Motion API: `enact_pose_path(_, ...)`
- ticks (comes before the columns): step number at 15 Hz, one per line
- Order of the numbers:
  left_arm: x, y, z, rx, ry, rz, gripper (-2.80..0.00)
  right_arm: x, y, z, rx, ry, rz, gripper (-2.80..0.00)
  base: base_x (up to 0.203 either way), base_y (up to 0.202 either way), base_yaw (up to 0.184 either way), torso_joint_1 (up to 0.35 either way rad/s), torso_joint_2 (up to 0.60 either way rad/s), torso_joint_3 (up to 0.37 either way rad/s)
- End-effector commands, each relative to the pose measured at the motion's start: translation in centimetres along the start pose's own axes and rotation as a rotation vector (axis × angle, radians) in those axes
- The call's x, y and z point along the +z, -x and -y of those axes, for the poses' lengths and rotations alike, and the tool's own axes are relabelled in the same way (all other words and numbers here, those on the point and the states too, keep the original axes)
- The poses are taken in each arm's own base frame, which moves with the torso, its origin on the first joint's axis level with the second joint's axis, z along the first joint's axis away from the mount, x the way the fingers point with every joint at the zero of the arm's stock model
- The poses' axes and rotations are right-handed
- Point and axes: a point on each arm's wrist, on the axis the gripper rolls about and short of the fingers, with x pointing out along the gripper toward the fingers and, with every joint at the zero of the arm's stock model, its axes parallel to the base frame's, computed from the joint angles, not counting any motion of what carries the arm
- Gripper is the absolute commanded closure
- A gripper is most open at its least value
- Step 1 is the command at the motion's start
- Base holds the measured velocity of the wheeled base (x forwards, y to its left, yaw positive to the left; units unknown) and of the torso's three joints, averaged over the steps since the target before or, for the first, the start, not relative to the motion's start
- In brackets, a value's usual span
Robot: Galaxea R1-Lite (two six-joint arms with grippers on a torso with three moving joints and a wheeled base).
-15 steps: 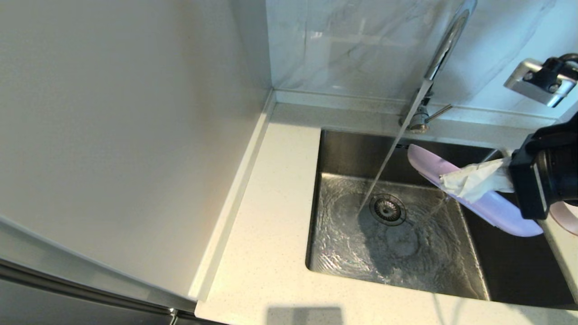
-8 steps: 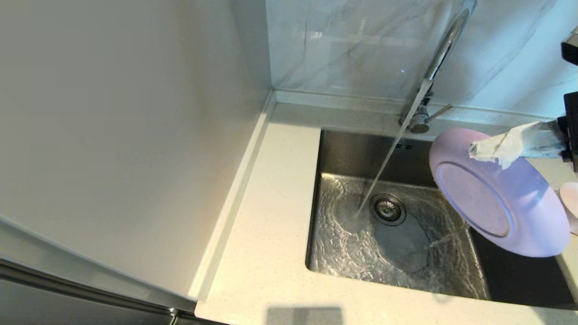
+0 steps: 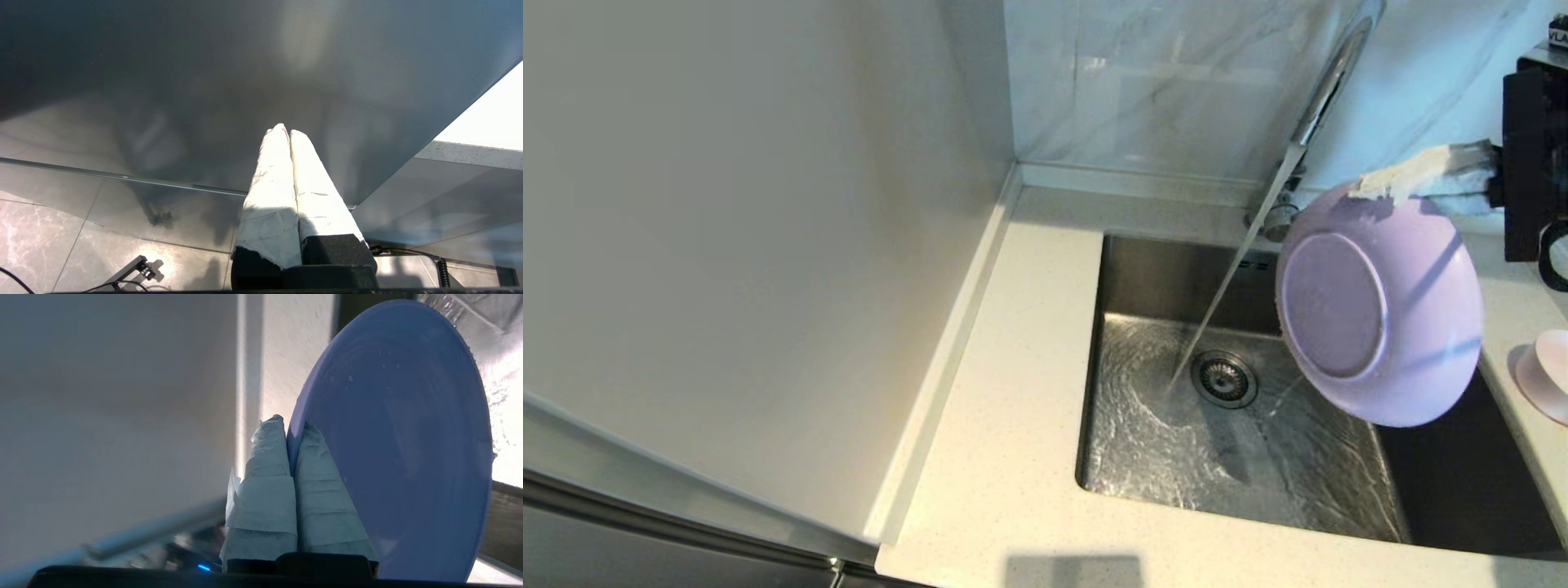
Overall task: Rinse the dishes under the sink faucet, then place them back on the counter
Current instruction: Rinse the plate
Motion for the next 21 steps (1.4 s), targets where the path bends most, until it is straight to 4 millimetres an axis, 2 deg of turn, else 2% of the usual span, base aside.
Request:
enact_pose_path(1, 0.0, 0.0, 0.0, 0.001, 0.0, 0.0, 0.0, 2.8, -0.3, 2.6, 0.068, -0.175, -0.009, 0.0, 0.0, 0.0, 0.0, 0.0, 0.0, 0.0)
enact_pose_path(4, 0.0, 0.0, 0.0, 0.001, 0.0, 0.0, 0.0, 5.5, 0.0, 5.4, 0.142, -0.304, -0.008, 0.0, 0.0, 0.0, 0.0, 0.0, 0.0, 0.0)
enact_pose_path(9, 0.0, 0.0, 0.0, 0.001, 0.0, 0.0, 0.0, 6.7, -1.4, 7.1, 0.163, -0.324, -0.042, 0.0, 0.0, 0.0, 0.0, 0.0, 0.0, 0.0)
enact_pose_path(13, 0.0, 0.0, 0.0, 0.001, 0.0, 0.0, 0.0, 7.6, -3.2, 7.2, 0.232, -0.324, -0.079, 0.0, 0.0, 0.0, 0.0, 0.0, 0.0, 0.0)
enact_pose_path(21, 0.0, 0.0, 0.0, 0.001, 0.0, 0.0, 0.0, 8.4, -4.8, 7.5, 0.243, -0.316, -0.096, 0.0, 0.0, 0.0, 0.0, 0.0, 0.0, 0.0)
